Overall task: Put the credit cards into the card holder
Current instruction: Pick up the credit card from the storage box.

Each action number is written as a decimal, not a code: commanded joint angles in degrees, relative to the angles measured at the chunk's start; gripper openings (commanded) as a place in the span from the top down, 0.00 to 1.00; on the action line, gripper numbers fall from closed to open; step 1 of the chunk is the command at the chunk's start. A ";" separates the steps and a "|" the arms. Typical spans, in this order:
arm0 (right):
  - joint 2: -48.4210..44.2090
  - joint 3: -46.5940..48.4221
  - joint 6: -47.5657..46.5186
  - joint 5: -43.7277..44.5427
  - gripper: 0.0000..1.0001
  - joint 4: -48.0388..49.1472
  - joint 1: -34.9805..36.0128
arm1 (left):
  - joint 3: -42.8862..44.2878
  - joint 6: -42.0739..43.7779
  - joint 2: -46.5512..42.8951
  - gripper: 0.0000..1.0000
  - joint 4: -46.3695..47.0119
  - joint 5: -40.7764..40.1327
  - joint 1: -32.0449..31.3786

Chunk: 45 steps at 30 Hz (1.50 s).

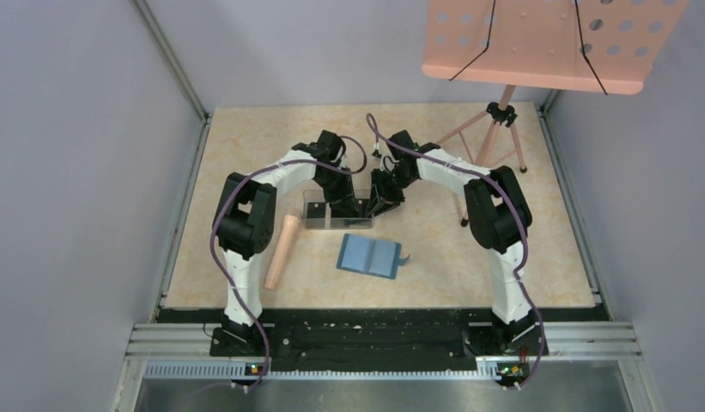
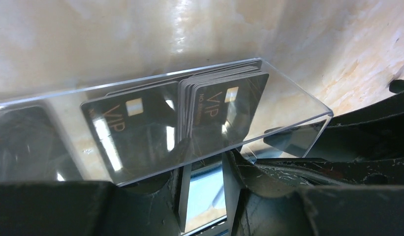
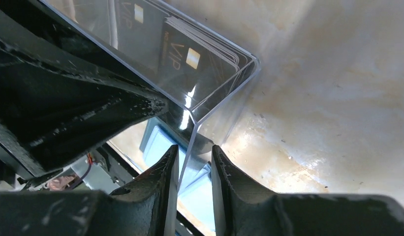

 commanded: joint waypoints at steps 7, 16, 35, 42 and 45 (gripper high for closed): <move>0.72 1.47 -1.30 -2.50 0.82 -0.65 -0.33 | 1.82 3.18 2.23 0.70 -2.60 -4.72 -2.69; -0.05 0.28 -1.41 -2.90 0.85 -0.63 -0.32 | 0.66 3.49 -0.37 0.81 -0.45 -3.16 -3.38; -2.08 -2.96 -1.35 -3.46 0.85 0.14 -0.28 | -2.14 0.82 -5.40 0.86 1.38 -5.68 -4.50; -3.22 -4.60 -0.83 -5.67 0.86 0.14 -0.32 | -0.22 1.28 -4.12 0.80 -0.28 -6.88 -4.71; -3.49 -5.41 -0.13 -7.79 0.86 0.37 -0.24 | 1.01 1.46 -3.71 0.80 -0.92 -7.06 -4.77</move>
